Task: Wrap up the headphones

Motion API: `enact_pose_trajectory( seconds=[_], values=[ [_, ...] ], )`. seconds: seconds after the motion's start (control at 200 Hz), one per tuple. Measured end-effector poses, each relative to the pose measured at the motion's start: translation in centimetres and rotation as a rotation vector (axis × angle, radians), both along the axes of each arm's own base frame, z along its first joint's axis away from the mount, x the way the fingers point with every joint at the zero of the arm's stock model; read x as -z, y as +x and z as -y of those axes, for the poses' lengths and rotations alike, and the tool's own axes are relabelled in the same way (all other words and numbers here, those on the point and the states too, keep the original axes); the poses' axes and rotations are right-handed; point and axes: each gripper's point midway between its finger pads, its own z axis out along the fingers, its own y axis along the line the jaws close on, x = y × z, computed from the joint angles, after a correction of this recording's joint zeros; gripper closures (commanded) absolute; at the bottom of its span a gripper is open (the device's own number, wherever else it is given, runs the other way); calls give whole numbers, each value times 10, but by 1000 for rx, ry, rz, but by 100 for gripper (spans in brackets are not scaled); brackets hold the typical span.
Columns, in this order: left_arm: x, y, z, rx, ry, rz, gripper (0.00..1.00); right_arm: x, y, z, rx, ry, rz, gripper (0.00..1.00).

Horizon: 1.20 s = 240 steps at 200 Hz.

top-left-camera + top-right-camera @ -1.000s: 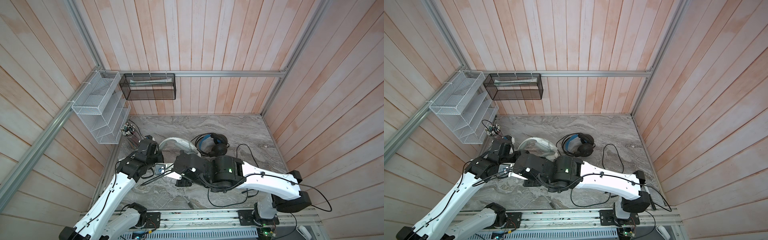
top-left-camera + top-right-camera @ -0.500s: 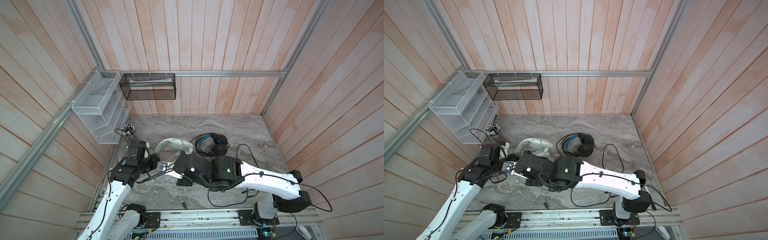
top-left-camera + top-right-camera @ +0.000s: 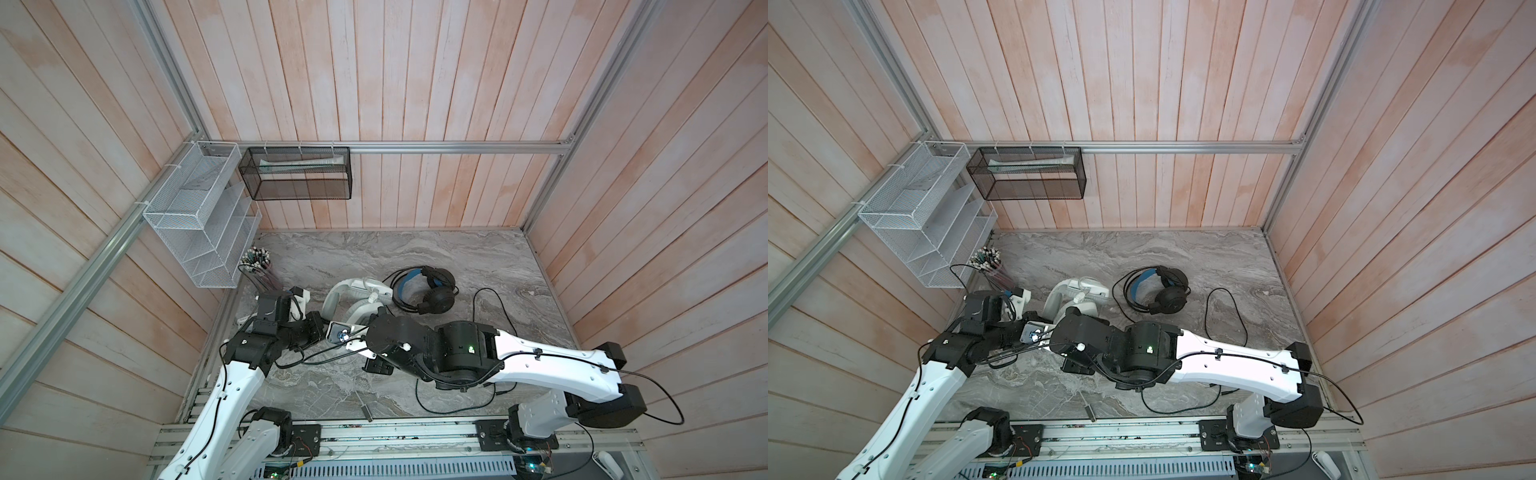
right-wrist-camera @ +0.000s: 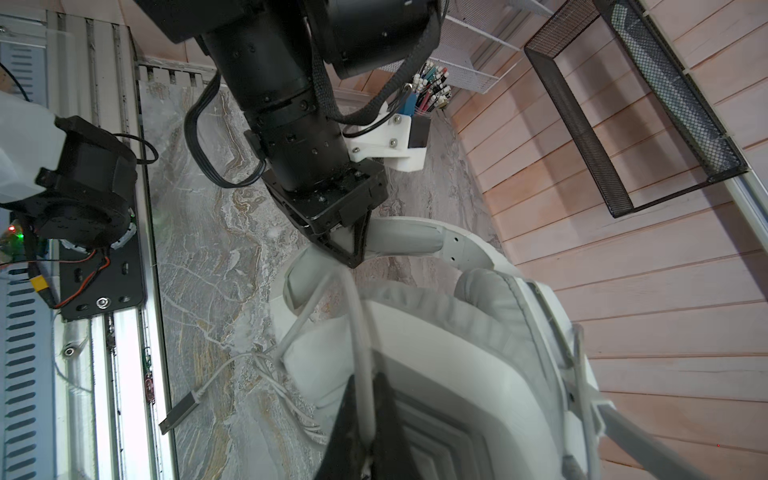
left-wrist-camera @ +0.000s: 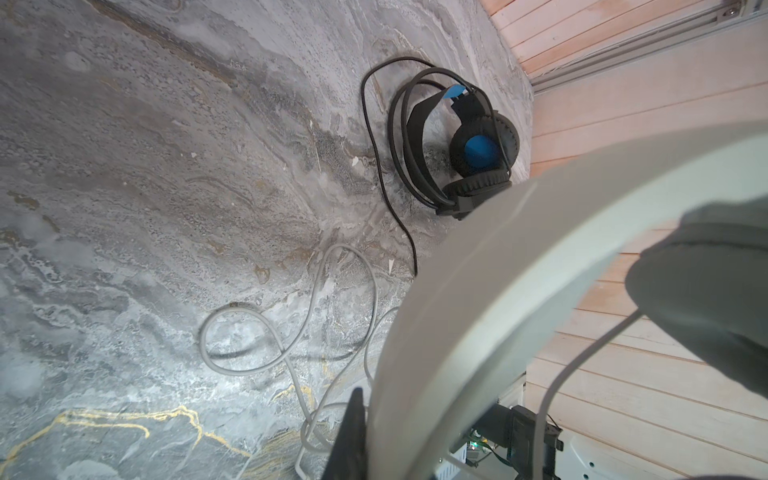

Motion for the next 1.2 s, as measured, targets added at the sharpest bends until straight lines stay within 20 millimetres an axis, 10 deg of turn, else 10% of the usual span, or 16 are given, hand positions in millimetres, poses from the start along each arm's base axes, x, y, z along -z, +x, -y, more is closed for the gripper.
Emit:
enact_pose_trajectory(
  seconds=[0.605,0.98,1.2],
  values=[
    [21,-8,-3,11,30,-46,100,-42,18,23,97,79,78,95],
    [27,-6,-8,-43,25,-75,100,6,13,-3,59,6,39,97],
    [-24,21,-28,-172,-24,14,100,43,3,31,38,73,-1,93]
  ],
)
